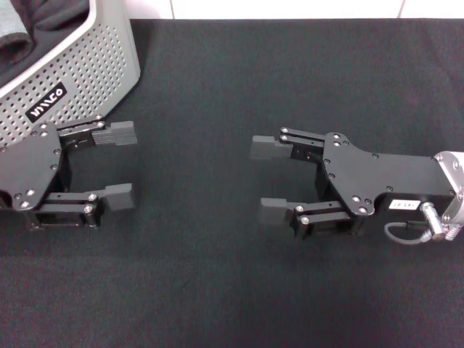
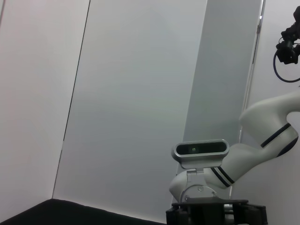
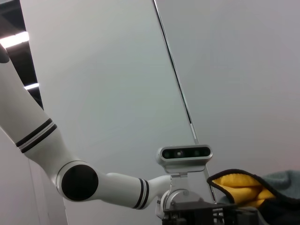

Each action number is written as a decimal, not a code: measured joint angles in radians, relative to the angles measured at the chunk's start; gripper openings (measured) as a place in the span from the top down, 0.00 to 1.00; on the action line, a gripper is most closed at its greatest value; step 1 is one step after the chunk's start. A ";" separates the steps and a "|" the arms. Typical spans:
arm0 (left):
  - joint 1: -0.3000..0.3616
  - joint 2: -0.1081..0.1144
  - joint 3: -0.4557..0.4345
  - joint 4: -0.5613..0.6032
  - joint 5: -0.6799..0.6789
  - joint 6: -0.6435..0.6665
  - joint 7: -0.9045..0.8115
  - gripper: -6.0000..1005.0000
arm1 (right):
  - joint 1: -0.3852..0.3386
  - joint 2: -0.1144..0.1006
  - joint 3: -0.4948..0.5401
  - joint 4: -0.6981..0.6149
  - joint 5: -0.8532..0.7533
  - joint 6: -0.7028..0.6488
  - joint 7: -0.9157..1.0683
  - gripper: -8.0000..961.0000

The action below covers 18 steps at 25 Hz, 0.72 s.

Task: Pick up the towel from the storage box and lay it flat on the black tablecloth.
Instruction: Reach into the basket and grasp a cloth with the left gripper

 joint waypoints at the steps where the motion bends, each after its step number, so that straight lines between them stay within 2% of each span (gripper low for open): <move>1: 0.001 0.000 0.000 0.000 0.000 0.000 0.001 0.15 | 0.000 -0.001 0.000 0.000 0.000 0.000 0.000 0.13; 15: -0.002 -0.003 0.000 0.000 -0.002 0.000 -0.001 0.20 | 0.000 -0.003 0.000 0.001 0.002 -0.003 0.000 0.14; 18: -0.009 -0.004 -0.010 0.020 -0.027 0.001 -0.044 0.21 | -0.001 -0.003 0.003 0.009 0.003 0.005 -0.002 0.14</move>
